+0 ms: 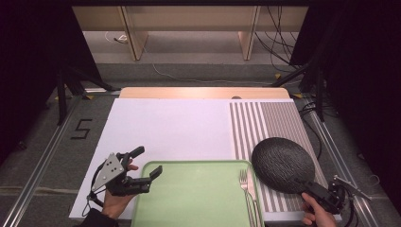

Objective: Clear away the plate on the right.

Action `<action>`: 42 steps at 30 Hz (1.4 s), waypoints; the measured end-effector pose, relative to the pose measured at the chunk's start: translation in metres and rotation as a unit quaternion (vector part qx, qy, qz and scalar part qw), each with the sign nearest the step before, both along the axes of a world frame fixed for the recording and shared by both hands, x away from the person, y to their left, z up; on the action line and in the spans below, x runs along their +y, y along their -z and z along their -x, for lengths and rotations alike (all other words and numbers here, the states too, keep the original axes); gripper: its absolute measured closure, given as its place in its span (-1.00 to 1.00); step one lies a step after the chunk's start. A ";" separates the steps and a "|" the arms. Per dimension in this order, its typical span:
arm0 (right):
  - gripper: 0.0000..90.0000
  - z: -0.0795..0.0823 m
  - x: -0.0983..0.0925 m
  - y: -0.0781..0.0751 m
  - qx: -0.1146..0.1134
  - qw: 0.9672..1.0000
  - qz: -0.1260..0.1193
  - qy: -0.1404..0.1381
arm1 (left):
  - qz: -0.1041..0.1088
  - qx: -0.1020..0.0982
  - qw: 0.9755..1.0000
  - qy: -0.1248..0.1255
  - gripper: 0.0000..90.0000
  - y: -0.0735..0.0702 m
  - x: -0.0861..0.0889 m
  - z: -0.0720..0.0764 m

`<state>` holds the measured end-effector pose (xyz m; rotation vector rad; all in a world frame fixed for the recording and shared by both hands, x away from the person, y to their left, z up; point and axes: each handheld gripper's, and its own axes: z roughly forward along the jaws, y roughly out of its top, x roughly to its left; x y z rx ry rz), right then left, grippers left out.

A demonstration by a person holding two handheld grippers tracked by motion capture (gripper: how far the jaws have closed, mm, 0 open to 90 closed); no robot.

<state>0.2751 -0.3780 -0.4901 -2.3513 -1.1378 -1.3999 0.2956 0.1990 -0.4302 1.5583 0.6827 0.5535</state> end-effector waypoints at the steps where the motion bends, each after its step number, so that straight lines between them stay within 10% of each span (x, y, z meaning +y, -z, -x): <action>1: -0.25 0.000 0.000 0.001 -0.001 1.000 -0.005 0.004 | 0.000 0.000 1.000 0.000 -0.74 0.000 0.000 0.000; 25: 0.17 0.005 0.000 0.016 -0.003 0.994 -0.071 0.082 | -0.002 0.001 1.000 0.001 -0.74 0.000 0.000 0.000; 42: 0.58 0.008 0.002 0.022 0.013 0.990 -0.074 0.115 | -0.004 0.001 1.000 0.001 -0.74 0.001 -0.001 0.000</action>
